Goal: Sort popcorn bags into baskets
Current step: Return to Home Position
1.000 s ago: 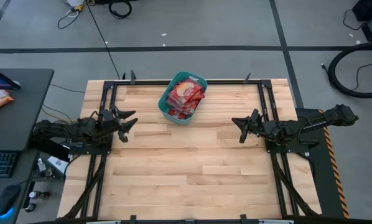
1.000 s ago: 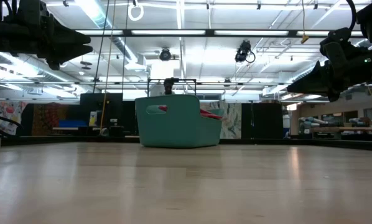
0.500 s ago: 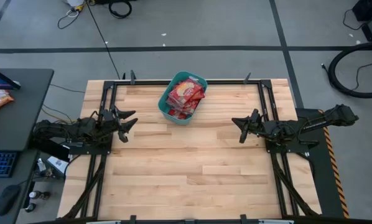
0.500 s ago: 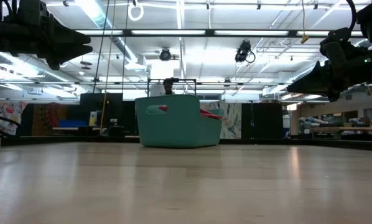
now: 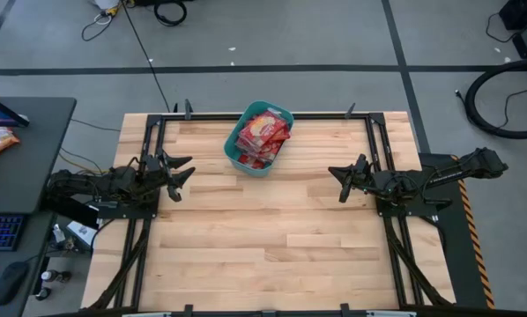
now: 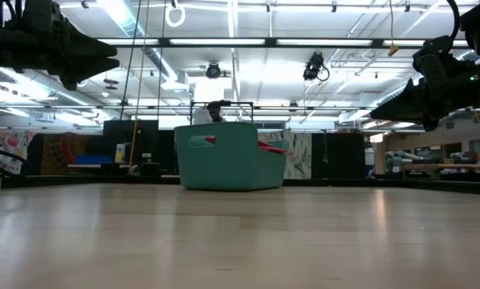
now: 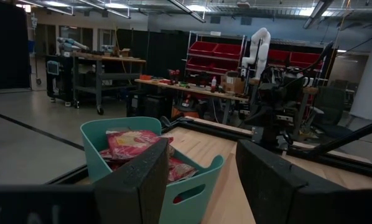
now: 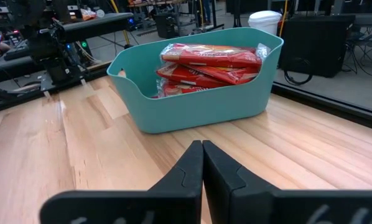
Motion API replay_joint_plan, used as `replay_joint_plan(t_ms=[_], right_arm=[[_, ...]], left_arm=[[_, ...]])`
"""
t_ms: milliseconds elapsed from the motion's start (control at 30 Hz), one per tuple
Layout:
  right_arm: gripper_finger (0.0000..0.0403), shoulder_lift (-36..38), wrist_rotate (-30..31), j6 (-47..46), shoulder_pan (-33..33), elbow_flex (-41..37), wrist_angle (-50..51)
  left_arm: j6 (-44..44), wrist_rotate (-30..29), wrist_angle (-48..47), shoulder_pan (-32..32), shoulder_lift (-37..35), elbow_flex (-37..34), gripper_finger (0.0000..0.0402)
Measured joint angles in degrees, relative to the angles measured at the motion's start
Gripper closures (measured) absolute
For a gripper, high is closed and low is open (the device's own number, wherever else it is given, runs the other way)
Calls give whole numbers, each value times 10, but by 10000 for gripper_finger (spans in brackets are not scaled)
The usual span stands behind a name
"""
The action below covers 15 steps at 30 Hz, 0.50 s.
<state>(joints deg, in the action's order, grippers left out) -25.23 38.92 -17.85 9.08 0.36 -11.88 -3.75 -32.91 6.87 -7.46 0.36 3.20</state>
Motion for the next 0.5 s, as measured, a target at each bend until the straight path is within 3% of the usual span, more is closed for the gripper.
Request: replay_joint_plan(t_ms=[500], right_arm=[[388, 0, 0, 0, 0, 0, 0]], left_arm=[[0, 0, 0, 0, 0, 0, 210]])
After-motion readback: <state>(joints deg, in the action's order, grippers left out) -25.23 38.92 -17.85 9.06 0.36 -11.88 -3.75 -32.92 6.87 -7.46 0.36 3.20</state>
